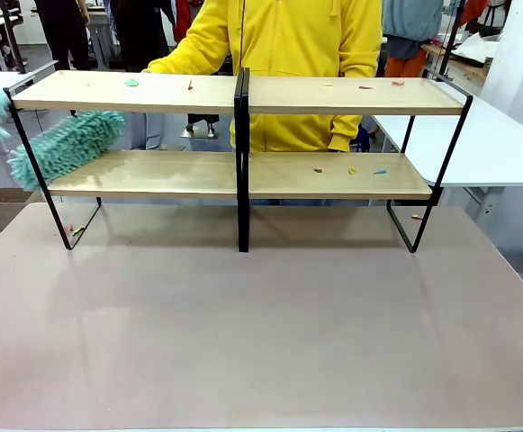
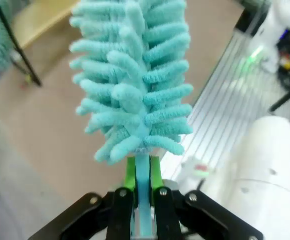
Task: Clean the shelves.
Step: Clean a randomly selected level of the Shelf with the Duster.
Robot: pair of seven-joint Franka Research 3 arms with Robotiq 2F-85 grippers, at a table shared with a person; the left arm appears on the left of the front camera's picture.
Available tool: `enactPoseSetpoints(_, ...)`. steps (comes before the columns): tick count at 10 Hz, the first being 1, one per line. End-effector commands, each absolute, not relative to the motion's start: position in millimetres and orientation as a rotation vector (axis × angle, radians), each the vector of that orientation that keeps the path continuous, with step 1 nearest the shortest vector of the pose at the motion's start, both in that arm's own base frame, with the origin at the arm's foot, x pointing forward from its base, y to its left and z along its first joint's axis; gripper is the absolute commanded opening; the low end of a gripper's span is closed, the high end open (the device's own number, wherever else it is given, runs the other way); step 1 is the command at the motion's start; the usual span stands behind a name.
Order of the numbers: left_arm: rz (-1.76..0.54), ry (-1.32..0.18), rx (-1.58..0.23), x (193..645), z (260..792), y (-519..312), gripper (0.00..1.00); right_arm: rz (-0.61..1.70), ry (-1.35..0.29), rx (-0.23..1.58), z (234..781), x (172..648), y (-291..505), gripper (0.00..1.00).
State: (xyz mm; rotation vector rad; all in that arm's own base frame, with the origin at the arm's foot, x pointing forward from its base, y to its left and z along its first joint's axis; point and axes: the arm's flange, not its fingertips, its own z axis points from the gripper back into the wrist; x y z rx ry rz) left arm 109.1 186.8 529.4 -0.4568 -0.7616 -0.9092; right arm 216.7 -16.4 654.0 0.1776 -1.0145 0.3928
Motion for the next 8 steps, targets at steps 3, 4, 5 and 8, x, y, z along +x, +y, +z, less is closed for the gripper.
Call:
enactPoseSetpoints(3,-0.744,-0.799,-0.731,143,509,162,0.0,0.404,-1.016,0.182,653,217,-17,1.0)
enactPoseSetpoints(4,-0.877,-0.817,-0.613,123,516,192,0.0,0.404,-1.016,0.182,653,217,-17,1.0)
enactPoseSetpoints(5,-0.877,-0.817,-0.613,123,516,192,0.0,0.404,-1.016,0.182,653,217,-17,1.0)
enactPoseSetpoints(8,-0.877,-0.817,-0.613,123,516,192,0.0,0.404,-1.016,0.182,653,217,-17,1.0)
